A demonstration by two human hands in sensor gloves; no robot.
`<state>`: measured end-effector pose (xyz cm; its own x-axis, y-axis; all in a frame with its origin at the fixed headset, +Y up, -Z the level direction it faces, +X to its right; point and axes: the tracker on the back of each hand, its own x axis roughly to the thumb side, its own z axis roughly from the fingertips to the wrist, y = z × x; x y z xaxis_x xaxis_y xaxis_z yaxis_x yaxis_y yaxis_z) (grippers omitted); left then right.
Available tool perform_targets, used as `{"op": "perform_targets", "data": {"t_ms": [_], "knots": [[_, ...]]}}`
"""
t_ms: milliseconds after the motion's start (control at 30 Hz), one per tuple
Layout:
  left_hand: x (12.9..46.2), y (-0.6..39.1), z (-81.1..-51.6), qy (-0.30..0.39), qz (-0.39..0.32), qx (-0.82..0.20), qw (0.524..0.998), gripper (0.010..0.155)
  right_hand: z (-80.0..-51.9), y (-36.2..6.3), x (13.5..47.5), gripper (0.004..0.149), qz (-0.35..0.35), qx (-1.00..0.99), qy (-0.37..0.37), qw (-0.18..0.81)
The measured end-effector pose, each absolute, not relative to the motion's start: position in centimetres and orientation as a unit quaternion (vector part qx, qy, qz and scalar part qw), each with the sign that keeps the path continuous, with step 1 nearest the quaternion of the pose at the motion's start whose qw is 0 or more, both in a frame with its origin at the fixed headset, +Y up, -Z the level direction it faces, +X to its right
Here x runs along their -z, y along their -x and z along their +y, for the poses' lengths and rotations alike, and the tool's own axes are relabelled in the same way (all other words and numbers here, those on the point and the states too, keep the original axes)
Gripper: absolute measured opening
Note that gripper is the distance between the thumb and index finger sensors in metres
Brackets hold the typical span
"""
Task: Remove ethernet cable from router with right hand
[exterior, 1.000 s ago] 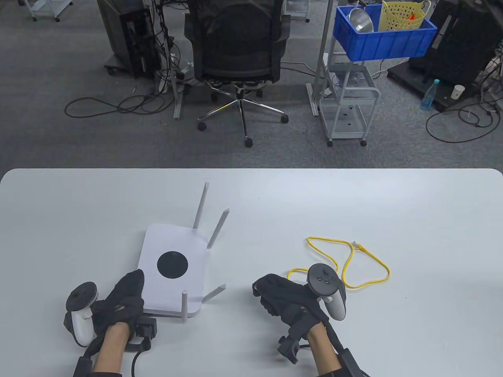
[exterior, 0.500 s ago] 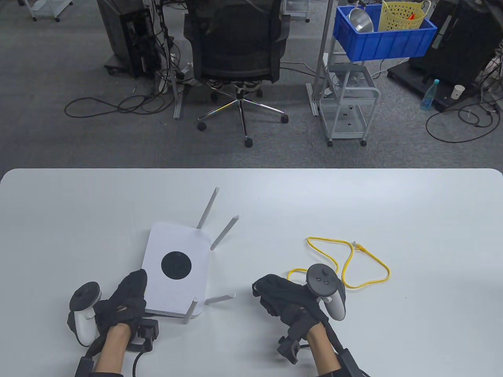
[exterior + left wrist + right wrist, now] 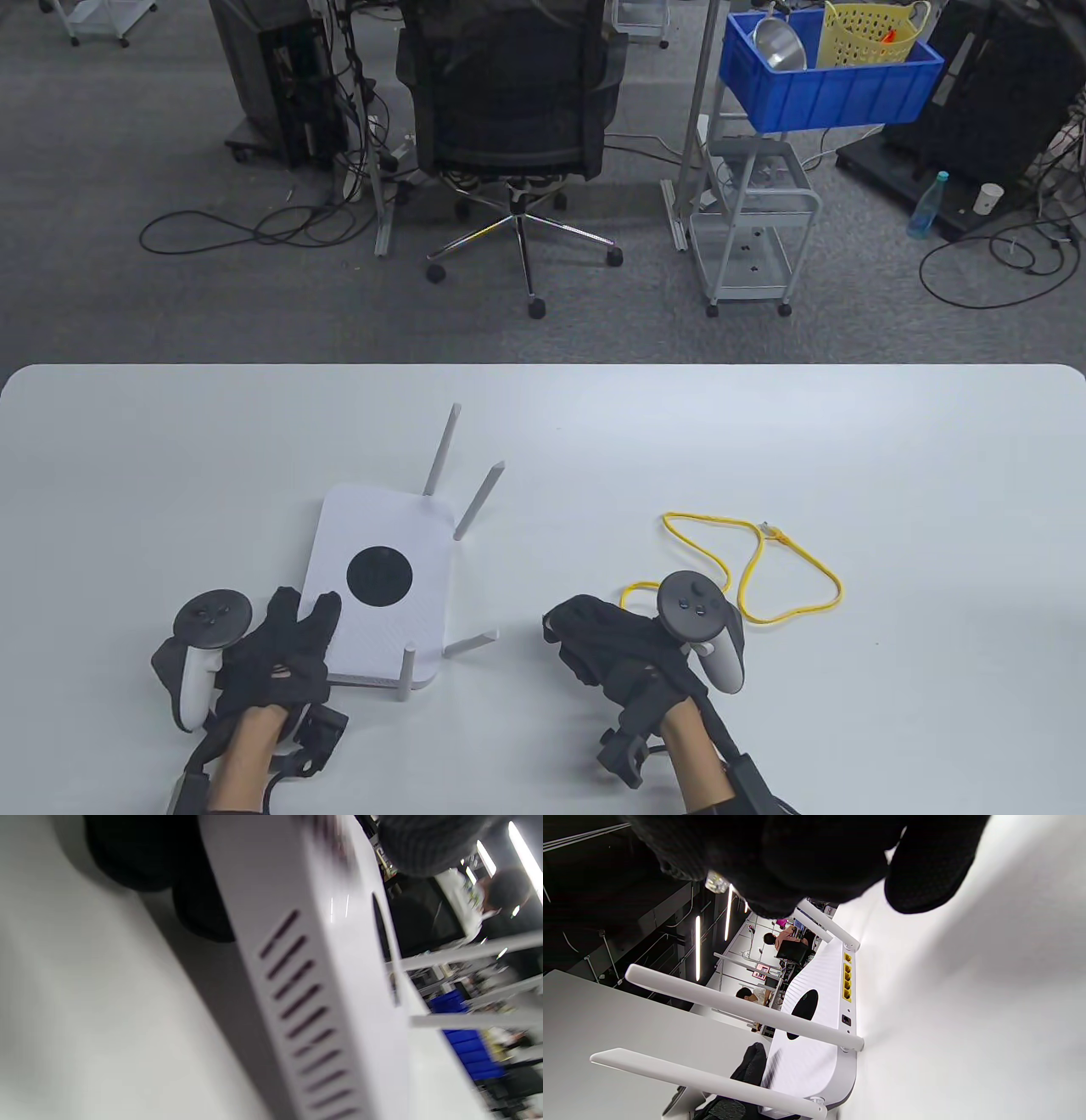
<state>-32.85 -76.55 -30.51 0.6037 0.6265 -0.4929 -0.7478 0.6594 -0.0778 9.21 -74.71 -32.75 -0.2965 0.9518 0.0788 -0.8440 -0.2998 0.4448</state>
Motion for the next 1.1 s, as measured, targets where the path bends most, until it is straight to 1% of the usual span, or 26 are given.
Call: {"op": "perform_targets", "data": {"t_ms": [100, 167, 567, 1000, 1100], "knots": [[30.7, 31.9, -76.4, 0.144, 0.23, -0.293, 0.917, 0.086, -74.8, -9.2, 32.7, 0.055, 0.164, -0.791, -0.166, 0.566], [30.8, 31.5, -76.3, 0.148, 0.23, -0.25, 0.929, 0.086, -74.8, -9.1, 32.7, 0.055, 0.165, -0.792, -0.166, 0.564], [31.0, 29.6, -76.2, 0.136, 0.234, -0.097, 0.958, 0.086, -74.9, -9.0, 32.7, 0.054, 0.167, -0.796, -0.165, 0.558], [31.1, 28.7, -76.4, 0.131, 0.234, -0.036, 0.963, 0.084, -74.9, -8.9, 32.7, 0.055, 0.166, -0.804, -0.164, 0.547], [31.1, 28.8, -76.4, 0.131, 0.234, -0.043, 0.962, 0.085, -74.9, -9.0, 32.8, 0.054, 0.163, -0.807, -0.163, 0.544]]}}
